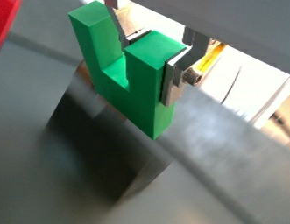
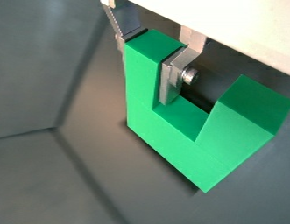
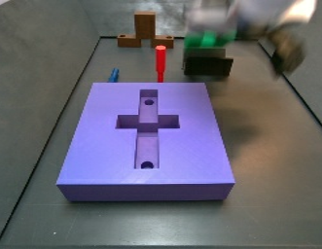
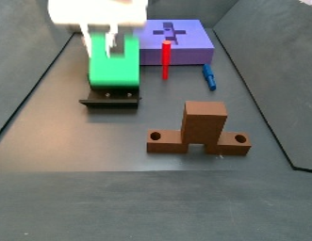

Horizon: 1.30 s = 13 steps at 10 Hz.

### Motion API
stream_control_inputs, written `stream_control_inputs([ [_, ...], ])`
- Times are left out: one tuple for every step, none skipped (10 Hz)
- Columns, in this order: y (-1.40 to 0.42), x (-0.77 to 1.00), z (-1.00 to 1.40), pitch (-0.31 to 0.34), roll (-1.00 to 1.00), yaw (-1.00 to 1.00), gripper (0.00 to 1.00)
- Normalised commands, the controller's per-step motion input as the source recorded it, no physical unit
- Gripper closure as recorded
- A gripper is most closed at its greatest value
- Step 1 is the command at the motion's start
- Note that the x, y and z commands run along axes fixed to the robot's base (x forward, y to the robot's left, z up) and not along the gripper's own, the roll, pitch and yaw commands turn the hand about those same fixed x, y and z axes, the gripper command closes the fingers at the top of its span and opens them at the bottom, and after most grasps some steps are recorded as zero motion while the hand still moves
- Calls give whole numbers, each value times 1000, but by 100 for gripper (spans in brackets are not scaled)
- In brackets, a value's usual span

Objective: Pick up the green object. Move up. Place the green object on the fixture. Regrasp the green object. Move to above the board. Insert the green object.
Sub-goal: Move to above the board.

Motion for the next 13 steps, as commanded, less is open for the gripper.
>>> stream_control_inputs([
  [40,-19,1400,42,-50,-4,100],
  [42,-15,1400,34,-30,5,100],
  [24,3,1400,57,15,12,100],
  [12,11,1400,68,-11,14,100],
  [33,19,1400,71,-27,17,100],
  [13,12,806,71,-24,24,100],
  [-1400,-1140,294,83,-1000,-86,100],
  [-1400,-1152,227,75,-1000,-84,100],
  [-1400,-1211,244,56,-1000,-76,100],
  [-1400,-1287,222,51,-1000,-66,100],
  [-1400,-1287,237,51,-1000,-61,100],
  [-1400,-1340,234,48,-1000,-52,100],
  [-678,-684,108,44,-1000,-48,100],
])
